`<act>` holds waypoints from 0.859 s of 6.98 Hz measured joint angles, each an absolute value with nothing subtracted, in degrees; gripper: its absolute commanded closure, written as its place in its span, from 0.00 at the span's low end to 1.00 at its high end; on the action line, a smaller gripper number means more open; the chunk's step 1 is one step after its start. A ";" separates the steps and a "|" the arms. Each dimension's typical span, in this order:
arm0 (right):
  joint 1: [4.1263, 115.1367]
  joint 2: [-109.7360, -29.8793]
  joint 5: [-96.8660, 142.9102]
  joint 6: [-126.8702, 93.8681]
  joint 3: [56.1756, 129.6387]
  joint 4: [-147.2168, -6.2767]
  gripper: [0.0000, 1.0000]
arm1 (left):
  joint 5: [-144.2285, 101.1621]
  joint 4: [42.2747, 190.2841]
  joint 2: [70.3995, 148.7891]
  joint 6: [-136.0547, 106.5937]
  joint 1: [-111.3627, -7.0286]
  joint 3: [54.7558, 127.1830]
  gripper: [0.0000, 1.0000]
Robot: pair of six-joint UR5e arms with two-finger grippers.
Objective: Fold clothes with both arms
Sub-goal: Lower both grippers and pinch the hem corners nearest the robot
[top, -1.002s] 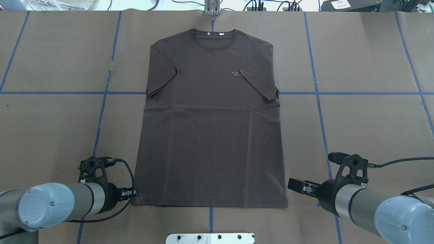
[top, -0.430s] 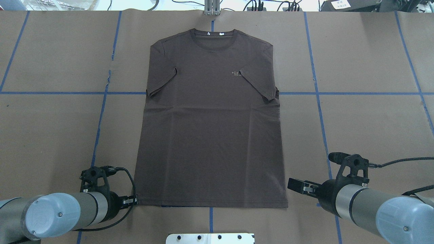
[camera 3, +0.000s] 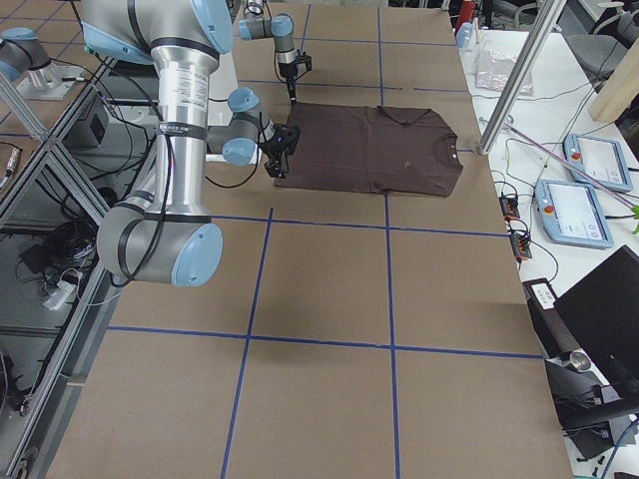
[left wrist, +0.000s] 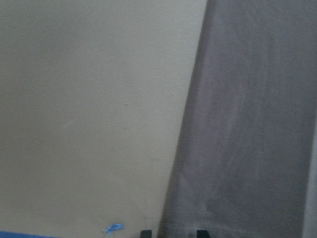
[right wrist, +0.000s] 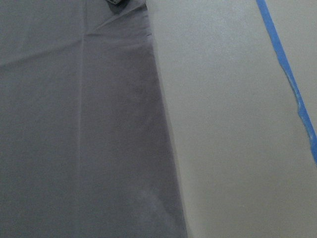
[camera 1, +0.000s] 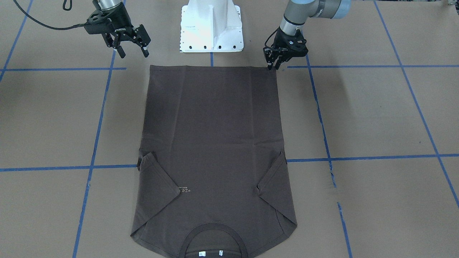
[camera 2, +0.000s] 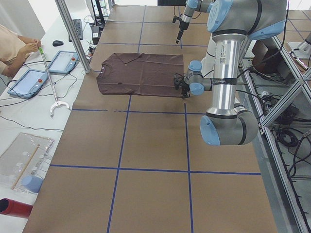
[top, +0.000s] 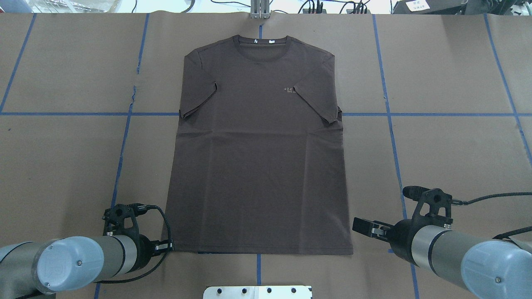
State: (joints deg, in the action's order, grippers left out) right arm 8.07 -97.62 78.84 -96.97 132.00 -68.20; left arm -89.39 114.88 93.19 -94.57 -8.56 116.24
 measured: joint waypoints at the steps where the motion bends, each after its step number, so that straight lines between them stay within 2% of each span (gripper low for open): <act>1: 8.08 -97.61 78.84 -96.95 132.12 -68.20 0.00 | -89.38 114.21 93.60 -94.57 -8.49 116.16 0.68; 2: 8.12 -97.58 78.84 -96.95 132.27 -68.20 0.00 | -89.38 113.85 93.83 -94.57 -8.47 116.13 0.93; 3: 8.14 -97.58 78.84 -96.95 132.44 -68.20 0.00 | -89.40 113.69 93.94 -94.57 -8.45 116.11 1.00; 6: 8.16 -97.60 78.84 -96.94 132.69 -68.20 0.01 | -89.43 112.39 93.92 -94.07 -8.44 116.47 1.00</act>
